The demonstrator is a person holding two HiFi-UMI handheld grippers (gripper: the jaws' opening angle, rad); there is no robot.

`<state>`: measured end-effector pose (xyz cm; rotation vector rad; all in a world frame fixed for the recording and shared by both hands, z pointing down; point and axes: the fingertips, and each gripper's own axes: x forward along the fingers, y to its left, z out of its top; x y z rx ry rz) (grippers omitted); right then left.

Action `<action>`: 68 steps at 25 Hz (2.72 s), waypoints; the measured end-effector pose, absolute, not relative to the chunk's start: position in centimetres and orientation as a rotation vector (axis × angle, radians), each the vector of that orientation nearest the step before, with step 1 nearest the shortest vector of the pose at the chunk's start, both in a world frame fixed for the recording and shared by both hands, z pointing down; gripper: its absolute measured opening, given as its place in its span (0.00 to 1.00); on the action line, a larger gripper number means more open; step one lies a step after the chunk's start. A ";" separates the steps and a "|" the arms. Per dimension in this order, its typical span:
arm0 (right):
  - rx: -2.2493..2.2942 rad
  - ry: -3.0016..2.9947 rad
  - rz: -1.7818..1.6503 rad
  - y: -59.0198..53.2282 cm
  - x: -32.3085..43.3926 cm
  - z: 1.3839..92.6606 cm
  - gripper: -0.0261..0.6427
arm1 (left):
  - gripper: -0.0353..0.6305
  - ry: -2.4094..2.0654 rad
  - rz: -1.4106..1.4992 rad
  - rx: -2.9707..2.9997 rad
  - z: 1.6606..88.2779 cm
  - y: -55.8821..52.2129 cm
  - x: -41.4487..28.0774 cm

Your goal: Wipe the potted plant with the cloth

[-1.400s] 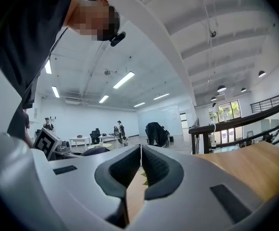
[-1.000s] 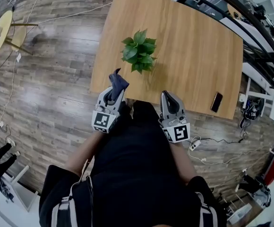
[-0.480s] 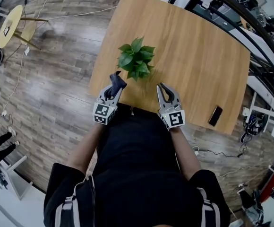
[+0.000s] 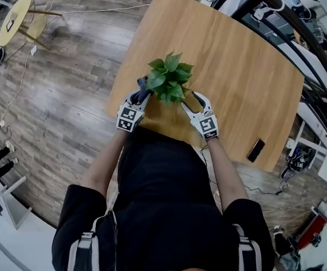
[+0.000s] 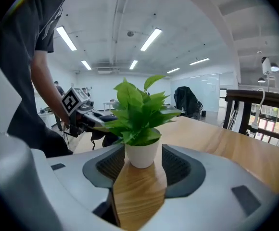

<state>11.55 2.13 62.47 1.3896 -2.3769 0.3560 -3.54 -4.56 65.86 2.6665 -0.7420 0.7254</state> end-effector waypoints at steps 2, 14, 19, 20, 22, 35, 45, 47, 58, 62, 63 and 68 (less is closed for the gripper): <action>1.337 -2.370 0.321 0.9 11.7 63.7 0.38 | 0.22 -0.705 0.728 2.668 66.5 -5.6 -2.3; 1.055 -2.377 0.256 -2.1 8.9 66.1 0.40 | 0.22 -0.400 0.834 2.636 69.4 -5.7 1.3; 1.072 -2.366 0.276 -2.0 9.0 66.2 0.40 | 0.22 -0.371 0.861 2.668 69.6 -4.7 1.6; 1.075 -2.365 0.277 -2.0 9.0 66.3 0.40 | 0.22 -0.362 0.867 2.669 69.6 -4.4 1.6; 1.082 -2.361 0.290 -2.0 9.0 66.3 0.40 | 0.22 -0.338 0.874 2.668 69.6 -3.6 1.6; 0.966 -2.388 0.302 0.9 6.5 66.7 0.40 | 0.22 -0.372 0.842 2.634 69.8 -4.4 -0.7; 0.974 -2.352 0.218 -1.9 7.7 66.4 0.40 | 0.22 -0.400 0.893 2.643 69.4 -5.5 0.2; 0.974 -2.348 0.225 -1.9 7.8 66.5 0.40 | 0.22 -0.382 0.899 2.641 69.3 -5.1 0.3; 0.977 -2.338 0.242 -2.1 7.3 66.6 0.40 | 0.22 -0.307 0.845 2.634 68.9 -1.6 -0.2; 0.962 -2.358 0.262 -1.2 6.7 66.5 0.40 | 0.22 -0.350 0.826 2.617 68.9 -2.2 -0.4; 0.951 -2.365 0.271 -0.7 6.5 66.5 0.40 | 0.22 -0.357 0.820 2.609 68.8 -2.4 -0.5; 0.970 -2.358 0.302 0.7 6.5 66.4 0.40 | 0.22 -0.408 0.806 2.566 69.1 -3.6 -1.7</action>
